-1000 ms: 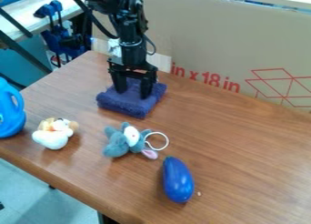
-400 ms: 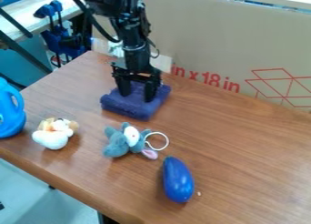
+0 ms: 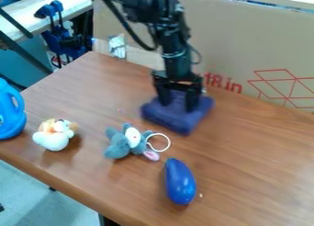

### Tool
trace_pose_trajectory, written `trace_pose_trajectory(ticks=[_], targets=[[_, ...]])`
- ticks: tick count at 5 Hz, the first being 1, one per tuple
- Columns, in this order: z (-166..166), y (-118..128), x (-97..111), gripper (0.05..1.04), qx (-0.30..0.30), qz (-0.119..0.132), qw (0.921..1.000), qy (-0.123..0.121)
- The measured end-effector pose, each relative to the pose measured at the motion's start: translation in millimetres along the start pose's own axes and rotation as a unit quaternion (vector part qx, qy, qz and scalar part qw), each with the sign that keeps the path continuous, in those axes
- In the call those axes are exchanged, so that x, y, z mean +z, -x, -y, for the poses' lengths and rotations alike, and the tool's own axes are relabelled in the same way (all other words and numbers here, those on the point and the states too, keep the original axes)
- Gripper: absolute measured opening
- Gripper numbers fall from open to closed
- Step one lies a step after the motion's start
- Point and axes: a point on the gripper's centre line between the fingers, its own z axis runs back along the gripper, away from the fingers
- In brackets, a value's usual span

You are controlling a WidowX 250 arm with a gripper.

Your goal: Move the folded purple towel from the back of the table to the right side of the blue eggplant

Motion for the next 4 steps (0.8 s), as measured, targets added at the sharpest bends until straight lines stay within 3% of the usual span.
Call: trace_pose_trajectory(ticks=[1,3,4], targets=[[47.5,1.2,-12.9,1.001,-0.049,-0.020,0.9986,0.005],[153.2,16.5,-35.7,1.001,-0.114,-0.011,0.9932,0.022],[162.8,24.5,-36.1,1.001,-0.104,-0.002,0.9941,0.032]])
